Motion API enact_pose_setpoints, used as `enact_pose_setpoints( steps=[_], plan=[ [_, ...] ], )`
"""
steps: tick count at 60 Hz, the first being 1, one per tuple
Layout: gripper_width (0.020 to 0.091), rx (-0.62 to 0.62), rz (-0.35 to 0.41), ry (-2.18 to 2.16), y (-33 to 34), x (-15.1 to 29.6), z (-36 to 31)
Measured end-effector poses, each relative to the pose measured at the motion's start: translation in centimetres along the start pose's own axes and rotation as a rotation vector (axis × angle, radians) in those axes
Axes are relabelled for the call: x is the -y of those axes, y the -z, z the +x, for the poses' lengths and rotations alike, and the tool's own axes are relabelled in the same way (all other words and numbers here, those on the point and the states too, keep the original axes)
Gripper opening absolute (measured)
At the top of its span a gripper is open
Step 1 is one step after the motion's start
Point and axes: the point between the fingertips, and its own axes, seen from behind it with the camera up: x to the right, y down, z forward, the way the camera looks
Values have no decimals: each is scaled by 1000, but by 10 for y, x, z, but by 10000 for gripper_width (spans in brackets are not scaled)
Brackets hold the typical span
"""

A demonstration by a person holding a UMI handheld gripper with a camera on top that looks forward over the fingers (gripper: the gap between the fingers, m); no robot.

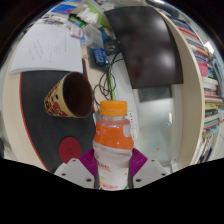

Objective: Pour water

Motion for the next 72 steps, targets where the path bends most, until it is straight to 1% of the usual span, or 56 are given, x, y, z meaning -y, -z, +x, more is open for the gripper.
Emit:
enact_pose_setpoints(
  steps=[4, 11, 14, 23, 31, 32, 37, 42, 47, 53, 59, 62, 63, 64, 65, 67, 71, 72],
  plan=[
    [385, -19, 5, 105, -3, 9, 6],
    [386, -33, -13, 244, -7, 18, 14],
    [388, -44, -32, 312, -9, 19, 20],
    [387, -82, -51, 554, -15, 31, 32],
    [386, -103, -29, 711, -12, 45, 34],
    [386, -98, -19, 716, -14, 45, 33],
    [388, -85, -19, 699, -12, 46, 30],
    [388, -75, -13, 621, -5, 49, 28],
    [388, -47, 19, 455, 2, 54, 26],
    [390, 5, 86, 122, 18, 65, 29],
    [389, 12, 146, -211, 34, 75, 44],
    [389, 8, 161, -365, 38, 72, 53],
    [388, -3, 150, -417, 45, 75, 56],
    [388, -6, 156, -466, 45, 73, 58],
    [388, 3, 176, -507, 41, 70, 63],
    [387, 12, 192, -596, 41, 67, 64],
    [386, 39, 214, -798, 39, 59, 65],
    [386, 29, 205, -850, 41, 60, 58]
  ],
)
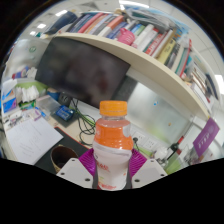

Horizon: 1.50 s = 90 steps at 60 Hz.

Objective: Pour water

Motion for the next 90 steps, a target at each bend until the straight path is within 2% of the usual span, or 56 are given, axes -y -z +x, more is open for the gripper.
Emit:
enact_pose_setpoints(
  steps=[12, 29, 33, 35, 38, 43, 48, 53, 55, 59, 61, 72, 79, 90],
  plan=[
    [387, 16, -1, -406, -26, -46, 20],
    [387, 32, -6, -550, -62, -101, -4],
    [395, 30, -30, -545, -66, -118, -12],
    [397, 26, 9, -540, -64, -115, -11],
    [406, 17, 19, -521, -62, -118, -9],
    [441, 0, 36, -505, -57, -121, -9],
    [515, -6, 52, -483, -54, -120, -10],
    [580, -1, 5, -490, -53, -125, -14],
    [637, 6, -30, -497, -54, -131, -19],
    [798, 16, -74, -526, -46, -134, -24],
    [829, 9, -84, -534, -39, -134, -24],
    [820, -50, -188, -538, 17, -129, -32],
    [823, -73, -210, -550, 54, -102, -36],
    [831, -117, -155, -529, 93, -55, -29]
  ],
)
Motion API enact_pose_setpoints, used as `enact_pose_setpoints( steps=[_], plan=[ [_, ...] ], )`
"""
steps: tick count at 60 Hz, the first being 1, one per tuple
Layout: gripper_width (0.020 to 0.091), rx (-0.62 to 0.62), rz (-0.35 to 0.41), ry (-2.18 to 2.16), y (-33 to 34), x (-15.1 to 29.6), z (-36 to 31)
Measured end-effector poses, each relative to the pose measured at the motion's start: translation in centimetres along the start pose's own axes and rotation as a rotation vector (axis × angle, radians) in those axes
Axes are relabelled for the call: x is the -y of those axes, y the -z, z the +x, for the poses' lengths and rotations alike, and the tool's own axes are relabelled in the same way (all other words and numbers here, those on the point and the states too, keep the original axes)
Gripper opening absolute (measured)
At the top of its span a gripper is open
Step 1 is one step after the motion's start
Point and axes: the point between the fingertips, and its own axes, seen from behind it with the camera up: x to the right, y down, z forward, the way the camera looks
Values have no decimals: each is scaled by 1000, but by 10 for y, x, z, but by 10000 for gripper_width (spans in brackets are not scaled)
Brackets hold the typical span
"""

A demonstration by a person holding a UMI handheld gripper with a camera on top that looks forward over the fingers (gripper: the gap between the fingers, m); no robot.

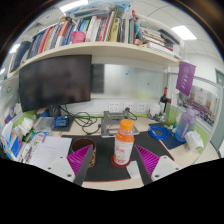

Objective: Pour water

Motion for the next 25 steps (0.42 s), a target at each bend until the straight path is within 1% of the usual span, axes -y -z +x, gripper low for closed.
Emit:
enact_pose_setpoints(
  steps=[8, 16, 25],
  plan=[
    [830, -13, 31, -12, 23, 17, -1],
    [828, -37, 82, 1, 40, 36, 1],
    [826, -36, 111, -11, 50, 51, -4]
  ],
)
